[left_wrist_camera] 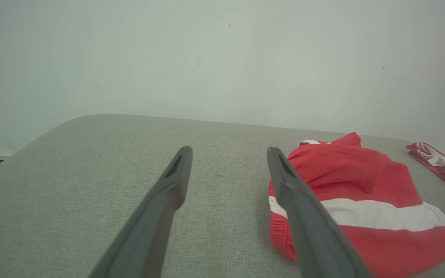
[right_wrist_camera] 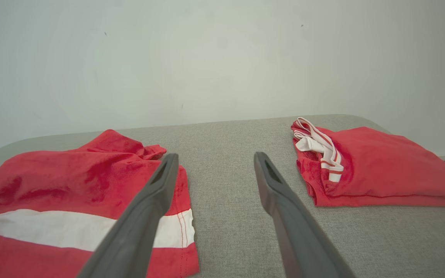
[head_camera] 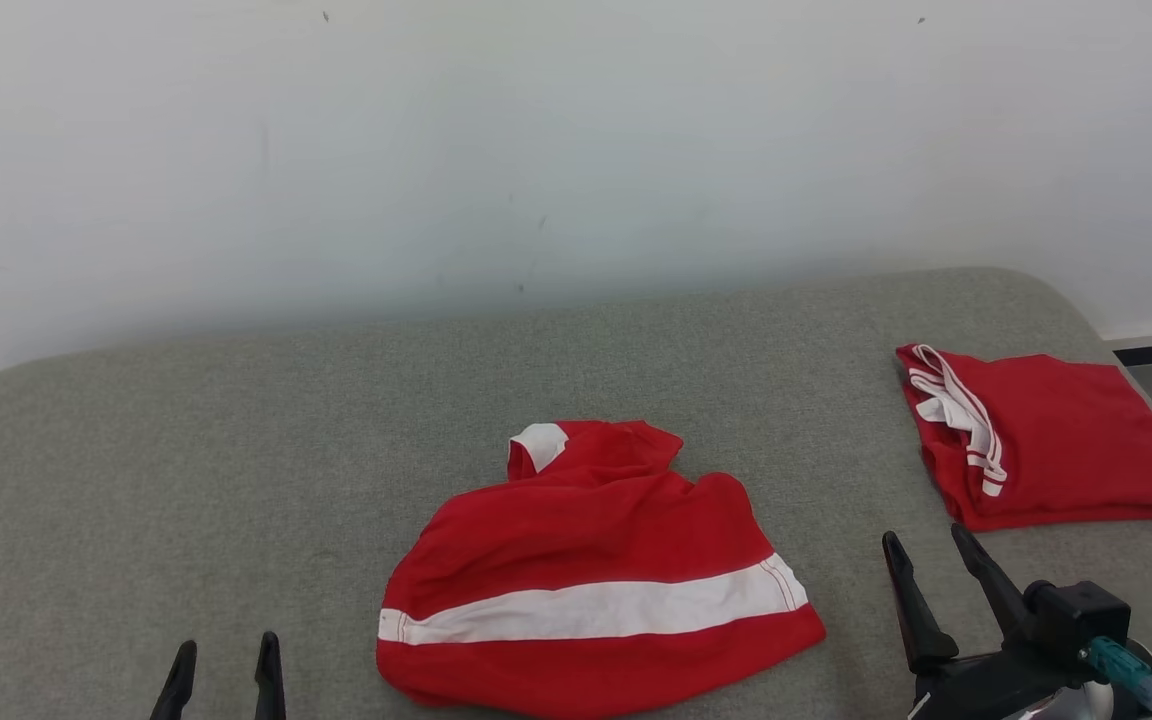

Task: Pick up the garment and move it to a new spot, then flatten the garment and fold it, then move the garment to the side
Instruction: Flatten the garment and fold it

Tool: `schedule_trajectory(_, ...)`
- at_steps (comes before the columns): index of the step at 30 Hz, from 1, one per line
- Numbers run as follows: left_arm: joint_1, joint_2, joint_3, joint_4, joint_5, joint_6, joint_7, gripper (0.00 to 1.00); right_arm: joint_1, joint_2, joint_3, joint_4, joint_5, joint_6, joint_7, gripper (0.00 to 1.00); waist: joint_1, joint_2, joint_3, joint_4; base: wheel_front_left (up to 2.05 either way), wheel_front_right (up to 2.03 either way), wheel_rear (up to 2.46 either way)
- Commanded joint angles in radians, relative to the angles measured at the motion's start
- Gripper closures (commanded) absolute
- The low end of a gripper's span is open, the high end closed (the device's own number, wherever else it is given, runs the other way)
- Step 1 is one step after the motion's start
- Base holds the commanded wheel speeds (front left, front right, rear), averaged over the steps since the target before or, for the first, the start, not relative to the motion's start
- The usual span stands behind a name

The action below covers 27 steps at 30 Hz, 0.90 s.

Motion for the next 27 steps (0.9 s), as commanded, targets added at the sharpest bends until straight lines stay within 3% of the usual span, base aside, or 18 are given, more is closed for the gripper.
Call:
schedule_trajectory(1, -0.008, -0.003, 0.005, 0.000, 0.005, -0.003, -0.001, 0.00, 0.015, 0.003, -0.004, -0.005, -0.001, -0.003, -0.004, 0.00, 0.0001, 0.0000, 0.000, -0.001, 0.00, 0.00, 0.00)
schedule_trajectory(16, -0.018, -0.015, -0.023, 0.042, 0.025, -0.015, -0.001, 0.00, -0.004, 0.008, -0.023, -0.052, -0.007, -0.002, 0.023, 0.00, 0.0001, 0.0000, 0.018, 0.001, 0.00, 0.00, 0.00)
schedule_trajectory(27, -0.230, -0.016, -0.176, 0.271, 0.047, -0.013, 0.172, 0.00, -0.128, 0.043, -0.013, 0.078, 0.018, -0.002, 0.328, 0.00, 0.0001, 0.0000, 0.096, 0.031, 0.00, 0.00, 0.00)
